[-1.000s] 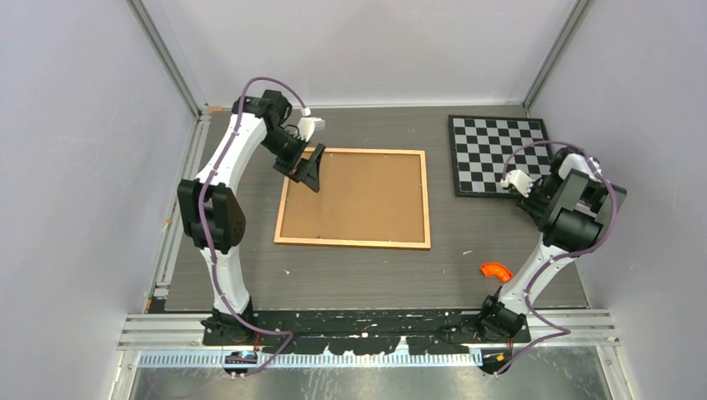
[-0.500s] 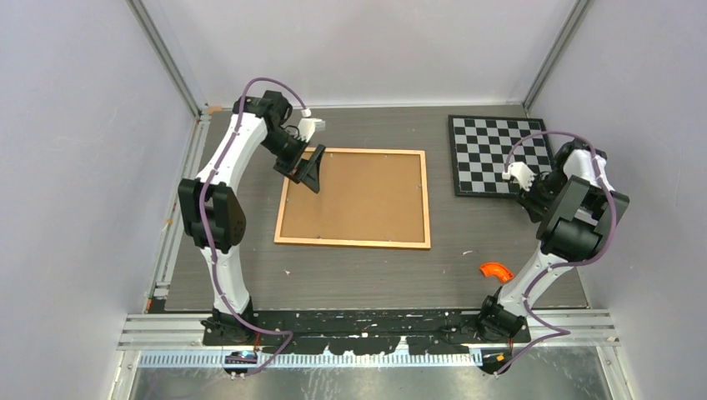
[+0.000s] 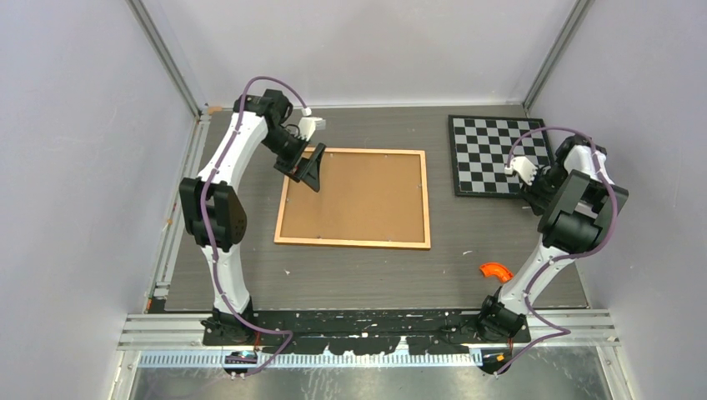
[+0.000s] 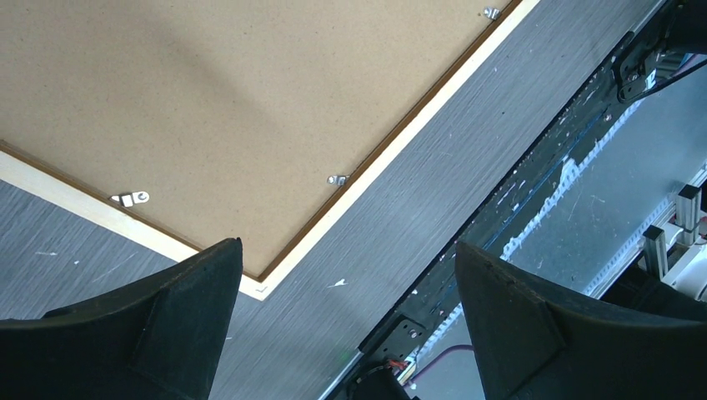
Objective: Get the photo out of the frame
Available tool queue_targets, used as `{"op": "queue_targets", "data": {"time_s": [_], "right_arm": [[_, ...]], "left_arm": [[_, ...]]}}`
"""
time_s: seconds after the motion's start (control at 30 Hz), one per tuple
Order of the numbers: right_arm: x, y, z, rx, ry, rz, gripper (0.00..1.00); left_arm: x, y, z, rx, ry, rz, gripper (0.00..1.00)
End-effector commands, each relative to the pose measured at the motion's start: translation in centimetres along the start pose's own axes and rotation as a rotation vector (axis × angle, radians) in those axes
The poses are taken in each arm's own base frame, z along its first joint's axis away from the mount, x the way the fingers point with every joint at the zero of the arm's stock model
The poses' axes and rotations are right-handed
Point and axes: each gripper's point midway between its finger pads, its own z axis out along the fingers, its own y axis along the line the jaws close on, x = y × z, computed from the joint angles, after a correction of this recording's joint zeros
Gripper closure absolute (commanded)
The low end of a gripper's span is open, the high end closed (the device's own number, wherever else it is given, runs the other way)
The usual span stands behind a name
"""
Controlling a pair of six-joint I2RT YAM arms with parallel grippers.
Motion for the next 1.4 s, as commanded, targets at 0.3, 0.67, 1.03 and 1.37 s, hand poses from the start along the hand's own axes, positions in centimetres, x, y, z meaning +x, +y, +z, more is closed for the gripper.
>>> {"op": "queue_targets", "data": {"time_s": [0.3,0.67,1.03,1.37], "right_arm": [[1.1,-2.0,1.5,0.025,0.042,-0.057,0.38],[1.7,-1.4,3.4,-0.024,0.055,-0.092,0.44],[-3.4,1.9,4.6,-0.093,-0.002,-0.107,0.96],[-10.2,8.7,-0.1,-0.210,-0.154,0.010,0.99]], "left_arm": [[-0.6,-0.6,-0.4,0.013,-0.012,0.029,0.00],[-0.8,-0.4,-0.1,0.004,-0.003,0.034,0.00],[-1.0,-0.6,-0.4,0.013,-0.025,0.013,0.00],[-4.8,0.5,-6.7,0.006,-0.313,-0.083,0.00]]}}
